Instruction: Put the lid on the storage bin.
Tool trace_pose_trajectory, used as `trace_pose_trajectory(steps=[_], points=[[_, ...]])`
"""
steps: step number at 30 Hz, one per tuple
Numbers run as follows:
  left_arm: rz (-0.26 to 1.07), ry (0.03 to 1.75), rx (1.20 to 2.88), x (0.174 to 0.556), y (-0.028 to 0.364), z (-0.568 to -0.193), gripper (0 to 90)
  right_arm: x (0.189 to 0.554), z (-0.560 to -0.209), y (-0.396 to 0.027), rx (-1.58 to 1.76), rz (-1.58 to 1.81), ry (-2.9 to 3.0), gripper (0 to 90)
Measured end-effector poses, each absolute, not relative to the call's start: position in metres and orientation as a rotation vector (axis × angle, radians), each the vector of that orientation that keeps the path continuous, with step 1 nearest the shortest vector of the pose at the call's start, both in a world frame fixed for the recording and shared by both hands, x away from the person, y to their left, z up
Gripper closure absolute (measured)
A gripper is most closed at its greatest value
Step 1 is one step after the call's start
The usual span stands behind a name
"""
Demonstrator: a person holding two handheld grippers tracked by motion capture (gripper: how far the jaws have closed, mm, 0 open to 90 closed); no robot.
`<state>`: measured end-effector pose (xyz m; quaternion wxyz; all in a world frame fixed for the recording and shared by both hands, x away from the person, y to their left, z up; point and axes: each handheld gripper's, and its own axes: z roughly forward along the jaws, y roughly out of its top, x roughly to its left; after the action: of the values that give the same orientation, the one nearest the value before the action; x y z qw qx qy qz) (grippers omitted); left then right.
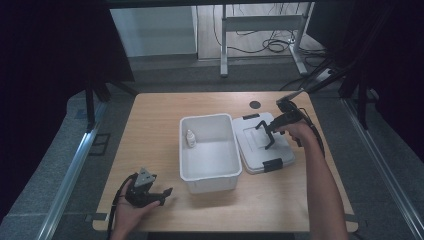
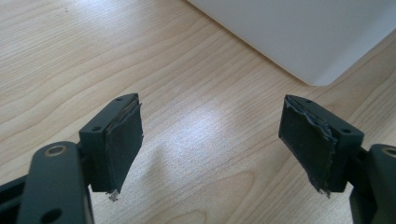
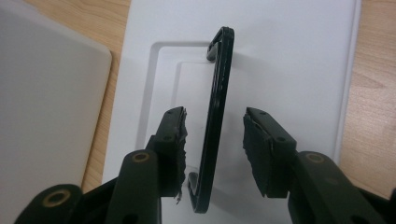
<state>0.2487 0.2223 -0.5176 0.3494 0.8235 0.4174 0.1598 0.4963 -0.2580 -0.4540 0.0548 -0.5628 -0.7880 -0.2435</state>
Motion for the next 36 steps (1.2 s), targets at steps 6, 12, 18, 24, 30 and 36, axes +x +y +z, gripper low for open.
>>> trace_pose_trajectory(steps=[6,12,18,24,30,36], points=[[0.415,1.082,2.133,0.249,0.223,-0.518,21.9,0.499,-0.459,-0.256,-1.690,-0.728,-2.383,68.1],[0.419,1.091,2.123,0.249,0.226,-0.517,21.9,0.500,-0.463,-0.254,-1.690,-0.698,-2.375,79.0],[0.424,1.093,2.124,0.249,0.227,-0.516,22.1,0.501,-0.465,-0.254,-1.706,-0.702,-2.345,82.8],[0.432,1.106,2.111,0.249,0.230,-0.515,22.2,0.500,-0.462,-0.253,-1.737,-0.705,-2.317,84.8],[0.431,1.108,2.118,0.249,0.230,-0.516,22.2,0.497,-0.455,-0.257,-1.764,-0.712,-2.321,85.2],[0.430,1.107,2.122,0.249,0.229,-0.516,22.2,0.489,-0.440,-0.266,-1.788,-0.733,-2.321,85.3]])
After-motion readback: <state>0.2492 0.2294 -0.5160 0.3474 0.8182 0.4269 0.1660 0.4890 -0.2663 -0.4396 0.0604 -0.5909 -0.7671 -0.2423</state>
